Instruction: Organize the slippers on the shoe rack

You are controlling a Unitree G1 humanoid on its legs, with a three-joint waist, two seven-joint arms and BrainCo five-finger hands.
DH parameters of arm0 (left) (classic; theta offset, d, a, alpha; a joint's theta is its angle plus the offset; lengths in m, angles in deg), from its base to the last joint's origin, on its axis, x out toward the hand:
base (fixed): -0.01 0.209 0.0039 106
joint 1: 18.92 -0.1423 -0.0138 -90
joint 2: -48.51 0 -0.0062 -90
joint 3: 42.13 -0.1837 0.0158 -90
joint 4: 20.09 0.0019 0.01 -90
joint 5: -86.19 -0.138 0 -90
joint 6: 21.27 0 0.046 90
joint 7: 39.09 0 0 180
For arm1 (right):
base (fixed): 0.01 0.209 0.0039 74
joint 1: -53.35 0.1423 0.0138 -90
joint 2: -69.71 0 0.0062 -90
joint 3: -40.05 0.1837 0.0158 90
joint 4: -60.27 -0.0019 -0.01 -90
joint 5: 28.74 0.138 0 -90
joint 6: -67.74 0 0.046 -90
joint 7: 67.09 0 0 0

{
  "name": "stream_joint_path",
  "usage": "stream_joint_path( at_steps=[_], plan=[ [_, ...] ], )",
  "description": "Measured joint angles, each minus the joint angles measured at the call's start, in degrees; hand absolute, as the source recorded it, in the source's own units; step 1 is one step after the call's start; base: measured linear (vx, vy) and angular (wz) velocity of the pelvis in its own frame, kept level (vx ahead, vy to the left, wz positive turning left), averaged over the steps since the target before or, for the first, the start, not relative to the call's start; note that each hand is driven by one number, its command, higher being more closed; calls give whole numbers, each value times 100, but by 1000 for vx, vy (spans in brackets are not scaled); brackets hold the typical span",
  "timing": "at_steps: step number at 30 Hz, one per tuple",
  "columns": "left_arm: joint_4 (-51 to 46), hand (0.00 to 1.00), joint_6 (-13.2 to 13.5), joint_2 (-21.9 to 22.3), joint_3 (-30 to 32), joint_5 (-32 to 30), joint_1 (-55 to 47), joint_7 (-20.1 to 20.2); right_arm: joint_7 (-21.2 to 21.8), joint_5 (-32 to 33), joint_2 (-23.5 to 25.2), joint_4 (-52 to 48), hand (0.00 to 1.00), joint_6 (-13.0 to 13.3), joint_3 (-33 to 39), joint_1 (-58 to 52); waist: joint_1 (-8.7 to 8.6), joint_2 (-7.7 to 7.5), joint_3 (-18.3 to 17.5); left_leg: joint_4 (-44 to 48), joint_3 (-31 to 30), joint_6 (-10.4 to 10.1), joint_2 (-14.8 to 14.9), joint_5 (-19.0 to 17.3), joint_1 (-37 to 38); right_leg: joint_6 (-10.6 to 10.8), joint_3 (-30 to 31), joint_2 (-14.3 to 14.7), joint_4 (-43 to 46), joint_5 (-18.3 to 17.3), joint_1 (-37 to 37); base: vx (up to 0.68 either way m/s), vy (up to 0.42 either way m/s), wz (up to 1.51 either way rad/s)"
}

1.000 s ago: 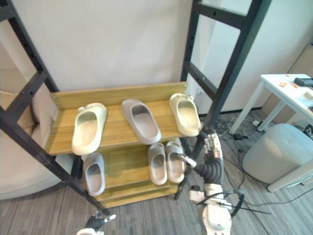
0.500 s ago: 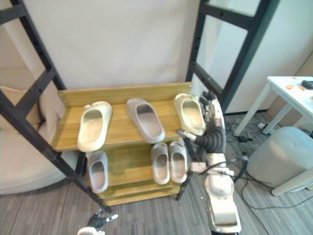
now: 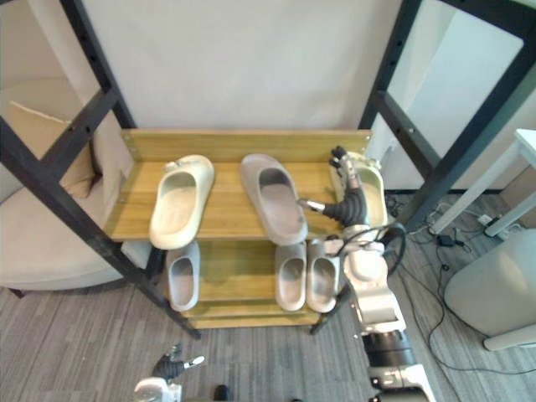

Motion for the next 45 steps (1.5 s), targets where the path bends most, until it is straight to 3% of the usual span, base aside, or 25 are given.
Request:
stream_joint_path(
  at_steps=[23,32,33,45],
  plan=[
    [-75,0,22,23,166,219,24,99,414,186,-616,1720,0,-97,-1106,1660,95,-3,171,-5,-45,-1,2,3,-72,-5,-55,6,0,3,-53,0,0,0],
    [-79,0,22,26,170,429,41,106,524,154,-723,2347,0,-162,-1476,2185,155,27,219,-34,-65,-4,93,2,-95,-197,-81,105,8,140,-55,0,0,0],
    [-90,0,23,29,170,437,44,112,532,151,-722,2442,100,-182,-1506,2264,167,32,232,-33,-67,-9,115,6,-105,-222,-81,125,15,161,-56,0,0,0],
    [-174,0,23,53,166,542,51,113,535,146,-727,2837,100,-182,-1696,2813,269,101,299,-31,-163,-86,218,56,-188,-222,-228,209,21,162,-85,-9,-23,4]
  ],
)
